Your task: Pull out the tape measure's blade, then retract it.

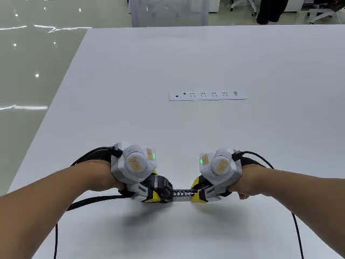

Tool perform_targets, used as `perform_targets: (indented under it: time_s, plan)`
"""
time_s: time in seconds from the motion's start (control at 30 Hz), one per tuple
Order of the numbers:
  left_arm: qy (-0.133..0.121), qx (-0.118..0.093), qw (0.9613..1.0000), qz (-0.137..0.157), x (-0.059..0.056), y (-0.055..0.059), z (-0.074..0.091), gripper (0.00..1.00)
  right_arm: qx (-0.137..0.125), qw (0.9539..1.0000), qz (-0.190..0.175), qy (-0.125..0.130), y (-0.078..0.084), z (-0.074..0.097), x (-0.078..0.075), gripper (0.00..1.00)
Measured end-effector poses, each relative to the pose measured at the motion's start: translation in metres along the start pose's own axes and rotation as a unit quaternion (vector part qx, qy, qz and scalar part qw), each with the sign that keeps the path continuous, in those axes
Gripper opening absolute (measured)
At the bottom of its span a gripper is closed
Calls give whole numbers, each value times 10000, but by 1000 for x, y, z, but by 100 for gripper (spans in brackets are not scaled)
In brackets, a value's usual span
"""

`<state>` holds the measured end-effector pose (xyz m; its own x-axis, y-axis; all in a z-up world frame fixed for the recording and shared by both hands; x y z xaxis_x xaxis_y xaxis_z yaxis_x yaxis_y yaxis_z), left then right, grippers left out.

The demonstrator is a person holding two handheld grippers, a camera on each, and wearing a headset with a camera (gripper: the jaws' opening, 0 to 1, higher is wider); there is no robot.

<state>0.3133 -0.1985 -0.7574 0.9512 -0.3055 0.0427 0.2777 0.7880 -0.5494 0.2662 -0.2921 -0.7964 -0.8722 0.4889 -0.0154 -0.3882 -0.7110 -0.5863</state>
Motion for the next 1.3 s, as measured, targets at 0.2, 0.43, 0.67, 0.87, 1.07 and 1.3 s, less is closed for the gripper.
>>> perform_targets:
  time_s: [0.2,0.43,0.67,0.87,1.07,1.3]
  plan:
    - [-21,-4,10000,12,0,0,0,32,-5,10000,-79,7,8,5,-2,13]
    - [-8,-11,10000,29,0,-1,0,32,41,9999,-127,13,16,12,-3,13]
    - [-2,5,10000,-5,-1,-1,-1,32,61,9999,-137,9,20,15,-4,13]
    - [0,-6,10000,-7,-1,-2,-1,32,116,9999,-76,-11,24,17,-3,13]
    - [-20,-19,10000,-49,-2,-3,-2,33,141,9999,-66,-24,27,19,-4,13]
    - [26,2,10000,18,-2,-3,-3,33,159,9998,-65,-26,30,21,-3,13]
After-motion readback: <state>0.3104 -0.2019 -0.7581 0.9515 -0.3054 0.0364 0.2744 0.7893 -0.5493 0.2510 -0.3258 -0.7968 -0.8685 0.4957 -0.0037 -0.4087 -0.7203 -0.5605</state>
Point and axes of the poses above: the centre of the closed fingertips' face, and the gripper's own axes: z roughly backward along the fingers, x roughly to its left, y roughly out of its underside, the point moved 3 cm from there along z, roughly backward along the fingers, and after that the axes turned 2 degrees about y, right-handed, at the moved point
